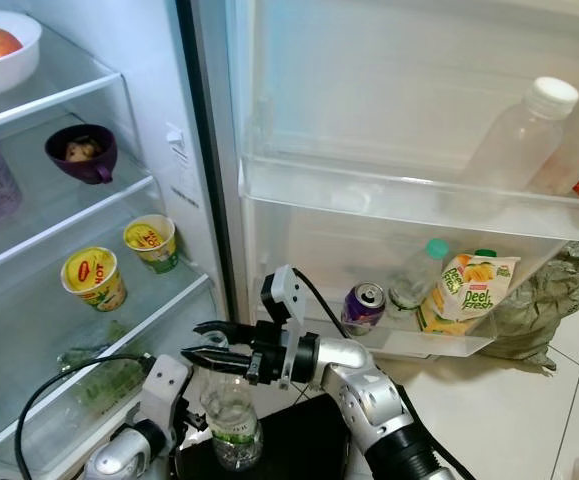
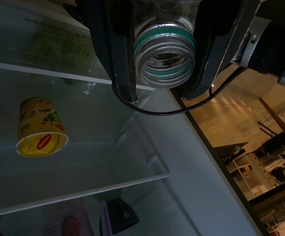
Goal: Restocking fridge
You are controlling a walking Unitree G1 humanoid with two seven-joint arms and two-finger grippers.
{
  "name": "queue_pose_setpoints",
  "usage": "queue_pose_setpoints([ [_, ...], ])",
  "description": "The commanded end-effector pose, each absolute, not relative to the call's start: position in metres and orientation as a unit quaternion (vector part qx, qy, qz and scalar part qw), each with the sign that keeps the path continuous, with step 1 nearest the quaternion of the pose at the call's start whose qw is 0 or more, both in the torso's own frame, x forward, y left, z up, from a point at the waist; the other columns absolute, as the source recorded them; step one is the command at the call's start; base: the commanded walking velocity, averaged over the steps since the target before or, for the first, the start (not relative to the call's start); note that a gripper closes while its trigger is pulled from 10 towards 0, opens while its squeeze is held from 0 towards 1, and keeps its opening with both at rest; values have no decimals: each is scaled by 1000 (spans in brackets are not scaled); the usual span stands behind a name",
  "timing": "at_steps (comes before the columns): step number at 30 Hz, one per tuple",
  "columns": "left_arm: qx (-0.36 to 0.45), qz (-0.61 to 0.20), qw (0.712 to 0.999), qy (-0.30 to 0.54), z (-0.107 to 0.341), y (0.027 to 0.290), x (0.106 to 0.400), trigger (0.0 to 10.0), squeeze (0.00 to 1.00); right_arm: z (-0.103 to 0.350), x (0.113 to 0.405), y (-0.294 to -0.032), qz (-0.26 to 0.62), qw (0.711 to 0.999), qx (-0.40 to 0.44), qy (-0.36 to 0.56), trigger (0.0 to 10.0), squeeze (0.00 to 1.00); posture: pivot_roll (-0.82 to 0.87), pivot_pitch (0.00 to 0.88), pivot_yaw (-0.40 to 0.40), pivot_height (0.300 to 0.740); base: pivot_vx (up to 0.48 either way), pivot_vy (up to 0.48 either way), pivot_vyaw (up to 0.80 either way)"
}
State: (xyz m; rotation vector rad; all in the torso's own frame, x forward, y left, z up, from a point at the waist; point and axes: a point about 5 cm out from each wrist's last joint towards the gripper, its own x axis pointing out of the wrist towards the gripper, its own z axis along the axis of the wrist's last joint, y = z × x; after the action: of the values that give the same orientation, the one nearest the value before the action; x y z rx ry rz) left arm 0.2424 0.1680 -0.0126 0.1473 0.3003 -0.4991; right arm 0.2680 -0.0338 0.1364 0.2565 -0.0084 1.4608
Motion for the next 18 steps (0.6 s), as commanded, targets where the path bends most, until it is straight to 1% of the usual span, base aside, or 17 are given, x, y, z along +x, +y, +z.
queue_pose_setpoints([
  [1, 66, -254, 950, 170, -21, 162, 235, 10000, 0, 135, 264, -35, 670, 733, 119, -3, 10000, 0, -4, 175, -90, 504, 0, 0, 0],
  [4, 67, -256, 949, 172, -22, 161, 235, 10000, 0, 136, 263, -35, 673, 730, 120, -3, 10000, 0, -3, 165, -87, 519, 0, 0, 0],
  [9, 68, -258, 947, 176, -23, 160, 235, 10000, 0, 136, 263, -35, 675, 728, 122, -2, 10000, 0, -2, 157, -84, 528, 0, 0, 0],
  [12, 70, -260, 944, 189, -27, 158, 233, 10000, 0, 128, 266, -40, 662, 739, 126, 9, 10000, 0, -3, 149, -79, 543, 0, 0, 0],
  [16, 70, -260, 944, 192, -28, 158, 232, 10000, 0, 126, 266, -41, 659, 742, 126, 12, 10000, 0, -3, 149, -79, 548, 0, 0, 0],
  [17, 71, -259, 943, 197, -29, 159, 231, 10000, 0, 117, 268, -46, 642, 756, 125, 25, 10000, 0, -1, 144, -76, 553, 0, 0, 0],
  [18, 71, -258, 942, 201, -30, 160, 229, 10000, 0, 105, 273, -54, 609, 784, 112, 44, 10000, 0, 1, 141, -75, 553, 0, 0, 0],
])
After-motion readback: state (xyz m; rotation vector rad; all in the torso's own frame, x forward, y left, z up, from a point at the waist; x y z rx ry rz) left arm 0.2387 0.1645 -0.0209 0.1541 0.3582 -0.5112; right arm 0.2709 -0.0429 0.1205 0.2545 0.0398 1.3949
